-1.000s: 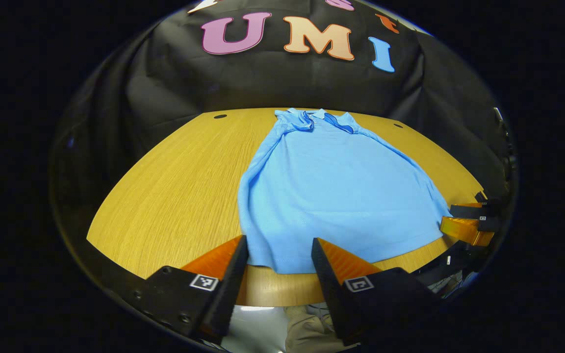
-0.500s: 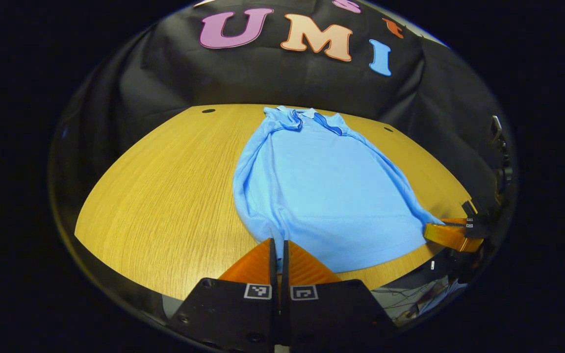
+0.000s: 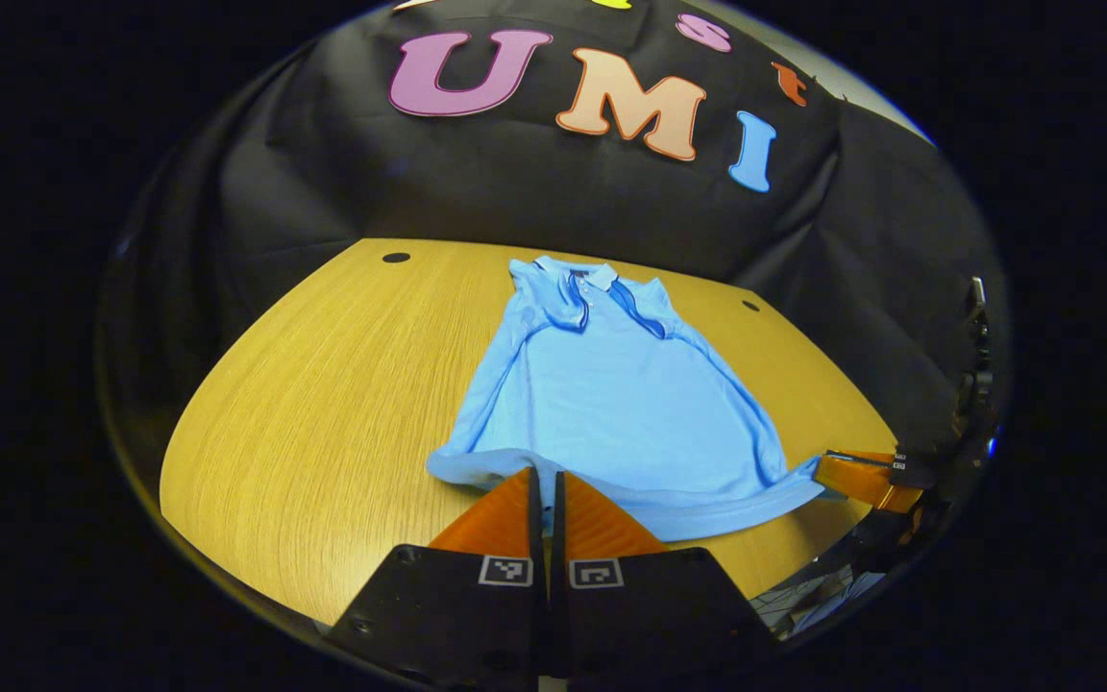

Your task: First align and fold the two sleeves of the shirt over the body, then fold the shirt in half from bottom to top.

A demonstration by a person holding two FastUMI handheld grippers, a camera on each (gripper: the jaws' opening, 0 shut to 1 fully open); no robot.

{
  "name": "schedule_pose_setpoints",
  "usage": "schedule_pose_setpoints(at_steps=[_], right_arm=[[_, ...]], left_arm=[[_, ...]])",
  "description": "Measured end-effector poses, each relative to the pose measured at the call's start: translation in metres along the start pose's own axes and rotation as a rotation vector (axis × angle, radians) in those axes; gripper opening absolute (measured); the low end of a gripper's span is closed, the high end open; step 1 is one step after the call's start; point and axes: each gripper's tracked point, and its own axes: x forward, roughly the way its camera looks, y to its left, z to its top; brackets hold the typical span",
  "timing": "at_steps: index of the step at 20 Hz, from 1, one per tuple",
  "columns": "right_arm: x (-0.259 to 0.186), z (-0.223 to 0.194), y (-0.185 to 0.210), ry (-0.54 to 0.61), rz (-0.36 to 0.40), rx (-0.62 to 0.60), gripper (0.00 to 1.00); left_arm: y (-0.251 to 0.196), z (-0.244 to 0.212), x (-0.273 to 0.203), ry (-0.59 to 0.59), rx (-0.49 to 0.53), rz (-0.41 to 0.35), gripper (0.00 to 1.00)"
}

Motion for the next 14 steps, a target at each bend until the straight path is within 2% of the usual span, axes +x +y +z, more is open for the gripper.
schedule_pose_setpoints(at_steps=[4, 8, 9, 10, 13, 14], right_arm=[[0.025, 0.056, -0.011, -0.07, -0.042, -0.001, 0.11], [0.052, 0.106, -0.021, -0.124, -0.085, -0.002, 0.11], [0.059, 0.115, -0.023, -0.13, -0.096, 0.001, 0.06], [0.064, 0.122, -0.024, -0.134, -0.104, 0.007, 0.11], [0.073, 0.125, -0.024, -0.128, -0.118, 0.026, 0.11], [0.075, 0.122, -0.024, -0.12, -0.124, 0.022, 0.06]], left_arm=[[0.006, 0.051, 0.029, -0.044, 0.016, -0.033, 0.0], [0.005, 0.099, 0.063, -0.077, 0.012, -0.1, 0.0], [0.004, 0.109, 0.073, -0.078, 0.011, -0.116, 0.0], [0.005, 0.116, 0.082, -0.08, 0.018, -0.124, 0.0], [0.002, 0.13, 0.105, -0.071, 0.031, -0.162, 0.0], [0.001, 0.132, 0.112, -0.067, 0.035, -0.168, 0.0]])
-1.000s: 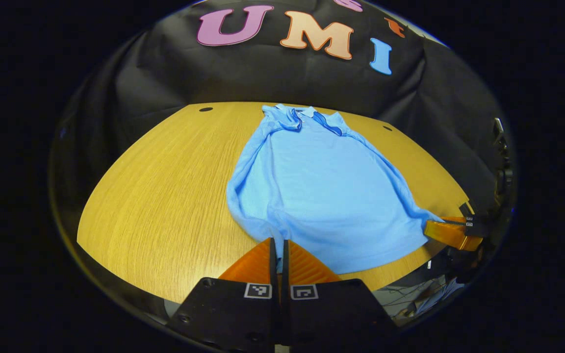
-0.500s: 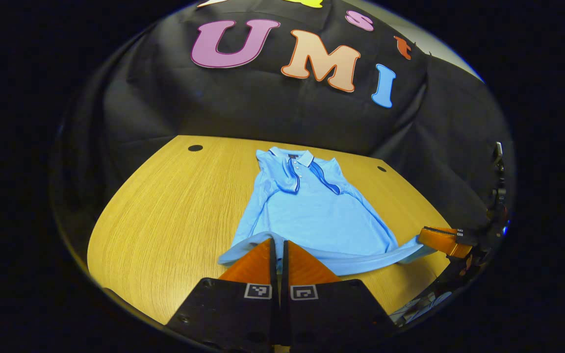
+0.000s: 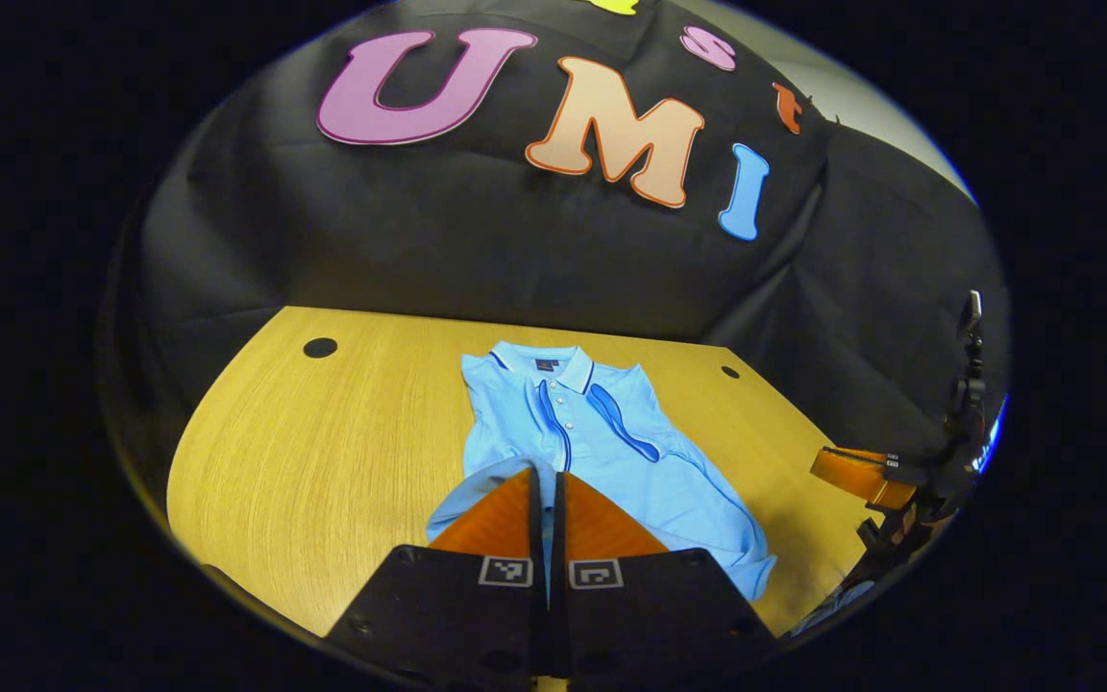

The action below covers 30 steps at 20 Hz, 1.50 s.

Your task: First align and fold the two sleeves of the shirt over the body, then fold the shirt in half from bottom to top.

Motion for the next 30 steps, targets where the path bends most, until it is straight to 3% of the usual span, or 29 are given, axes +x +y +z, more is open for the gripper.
schedule_pose_setpoints(at_steps=[1, 4, 6, 8, 11, 13, 14, 15, 16, 17, 18, 19, 22, 24, 25, 30], right_arm=[[0.001, -0.005, 0.001, 0.01, 0.001, -0.005, 0.11], [-0.001, -0.041, 0.008, 0.096, 0.019, 0.01, 0.08], [-0.007, -0.074, 0.008, 0.163, 0.028, 0.017, 0.57], [-0.015, -0.105, 0.006, 0.224, 0.019, 0.019, 0.76], [-0.02, -0.136, 0.009, 0.277, 0.023, 0.04, 0.97], [-0.016, -0.147, 0.011, 0.289, 0.02, 0.022, 0.98], [-0.013, -0.149, 0.015, 0.293, 0.029, 0.019, 0.92], [-0.01, -0.151, 0.018, 0.294, 0.032, 0.009, 0.98], [-0.009, -0.154, 0.02, 0.298, 0.035, -0.004, 0.89], [-0.011, -0.159, 0.023, 0.309, 0.038, -0.019, 0.94], [-0.012, -0.164, 0.024, 0.322, 0.038, -0.039, 0.75], [-0.011, -0.163, 0.027, 0.309, 0.036, -0.058, 0.66], [-0.01, -0.162, 0.03, 0.307, 0.034, -0.06, 0.1], [-0.008, -0.147, 0.024, 0.261, -0.001, -0.089, 0.07], [-0.006, -0.139, 0.023, 0.247, -0.008, -0.086, 0.0], [0.007, -0.085, 0.011, 0.14, -0.053, -0.078, 0.03]], left_arm=[[0.0, 0.0, 0.005, 0.008, 0.003, -0.004, 0.0], [0.0, -0.004, 0.015, 0.028, 0.0, -0.016, 0.0], [-0.001, -0.007, 0.018, 0.033, -0.013, -0.023, 0.0], [0.001, -0.008, 0.019, 0.034, -0.023, -0.022, 0.0], [0.005, -0.01, 0.017, 0.038, -0.03, -0.017, 0.0], [0.008, -0.012, 0.016, 0.043, -0.025, -0.012, 0.0], [0.008, -0.014, 0.015, 0.045, -0.023, -0.012, 0.0], [0.009, -0.016, 0.013, 0.049, -0.02, -0.009, 0.0], [0.01, -0.018, 0.013, 0.051, -0.018, -0.007, 0.0], [0.01, -0.019, 0.013, 0.054, -0.017, -0.007, 0.0], [0.01, -0.02, 0.011, 0.055, -0.018, -0.006, 0.0], [0.01, -0.021, 0.011, 0.057, -0.02, -0.006, 0.0], [0.011, -0.023, 0.01, 0.059, -0.022, -0.007, 0.0], [0.011, -0.022, 0.009, 0.056, -0.023, -0.009, 0.0], [0.011, -0.021, 0.009, 0.055, -0.019, -0.011, 0.0], [0.009, -0.012, 0.012, 0.037, -0.002, -0.025, 0.0]])
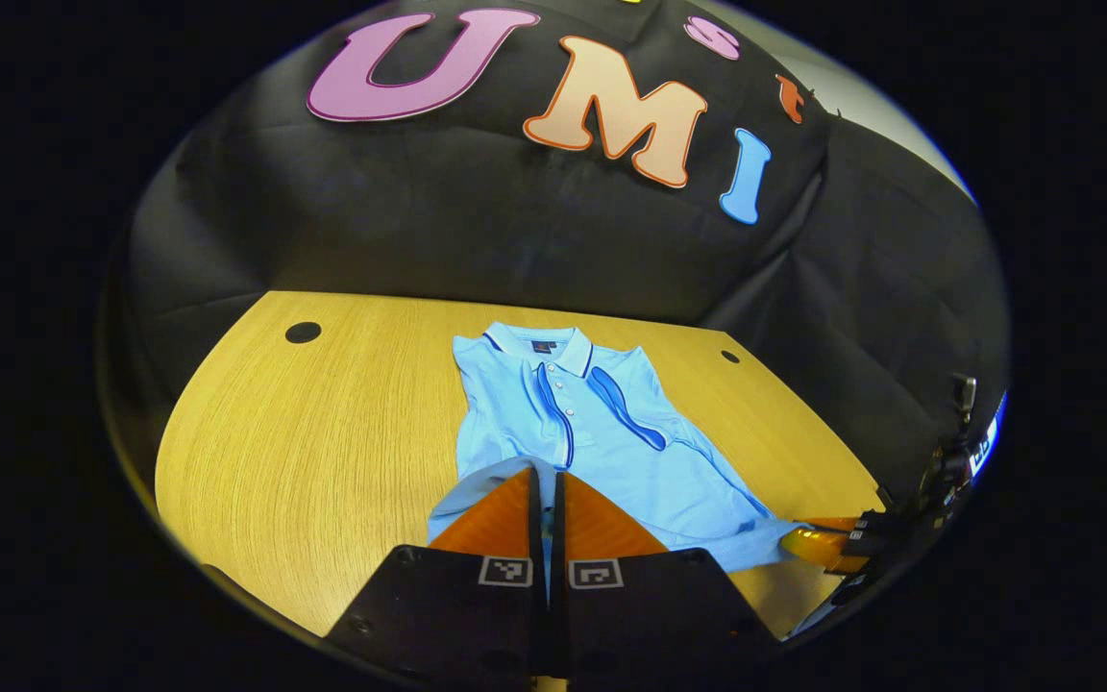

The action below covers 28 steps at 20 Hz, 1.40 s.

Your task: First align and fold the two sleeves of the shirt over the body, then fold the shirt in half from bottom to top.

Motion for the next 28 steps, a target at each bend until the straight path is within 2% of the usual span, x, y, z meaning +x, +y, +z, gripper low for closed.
schedule_pose_setpoints(at_steps=[6, 9, 13, 17, 20, 24, 25, 26, 27, 28], right_arm=[[0.034, 0.076, -0.011, -0.119, -0.006, -0.015, 0.02], [0.065, 0.111, -0.014, -0.157, 0.008, -0.035, 0.02], [0.111, 0.154, -0.021, -0.193, 0.037, -0.052, 0.02], [0.17, 0.187, -0.027, -0.205, 0.062, -0.065, 0.0], [0.21, 0.204, -0.028, -0.217, 0.068, -0.075, 0.02], [0.245, 0.202, -0.027, -0.191, 0.077, -0.045, 0.05], [0.245, 0.198, -0.028, -0.179, 0.08, -0.041, 0.04], [0.247, 0.194, -0.027, -0.164, 0.087, -0.041, 0.17], [0.244, 0.19, -0.028, -0.151, 0.09, -0.044, 0.24], [0.241, 0.189, -0.026, -0.149, 0.102, -0.042, 0.47]], left_arm=[[0.006, 0.034, 0.018, -0.049, -0.002, 0.014, 0.0], [0.011, 0.054, 0.039, -0.071, -0.015, 0.029, 0.0], [0.027, 0.081, 0.074, -0.098, -0.009, 0.085, 0.0], [0.05, 0.1, 0.115, -0.102, -0.009, 0.152, 0.0], [0.08, 0.098, 0.147, -0.074, -0.037, 0.233, 0.0], [0.116, 0.082, 0.17, -0.015, -0.033, 0.342, 0.01], [0.12, 0.078, 0.175, -0.005, -0.033, 0.34, 0.06], [0.117, 0.075, 0.17, 0.004, -0.046, 0.347, 0.37], [0.12, 0.07, 0.164, 0.014, -0.055, 0.381, 0.68], [0.122, 0.07, 0.16, 0.019, -0.073, 0.396, 0.99]])
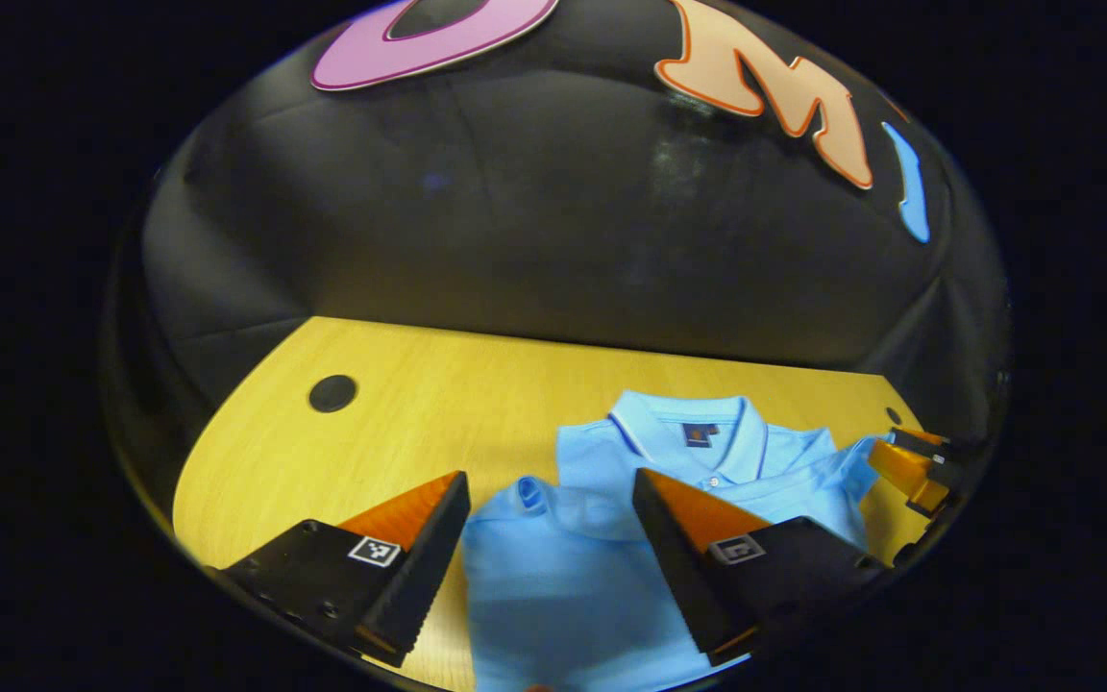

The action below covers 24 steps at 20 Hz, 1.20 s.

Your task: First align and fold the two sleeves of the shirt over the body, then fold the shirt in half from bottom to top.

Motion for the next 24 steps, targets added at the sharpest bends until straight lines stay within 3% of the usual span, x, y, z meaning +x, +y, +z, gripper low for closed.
schedule_pose_setpoints(at_steps=[2, 3, 6, 15, 24], right_arm=[[-0.012, 0.004, 0.001, -0.004, 0.004, 0.011, 0.92], [-0.023, 0.005, 0.002, -0.007, 0.007, 0.018, 0.99], [-0.066, 0.011, 0.008, -0.017, 0.015, 0.045, 1.0], [-0.24, 0.027, 0.035, -0.103, 0.045, 0.158, 1.0], [-0.321, -0.002, 0.043, -0.103, 0.028, 0.145, 1.0]], left_arm=[[0.0, -0.001, -0.015, -0.005, -0.046, 0.002, 0.98], [-0.002, 0.0, -0.026, -0.006, -0.069, -0.01, 0.96], [-0.005, -0.002, -0.074, -0.021, -0.089, -0.038, 0.96], [-0.043, -0.011, -0.239, -0.124, 0.008, -0.159, 0.95], [-0.055, -0.044, -0.314, -0.128, -0.021, -0.219, 0.95]])
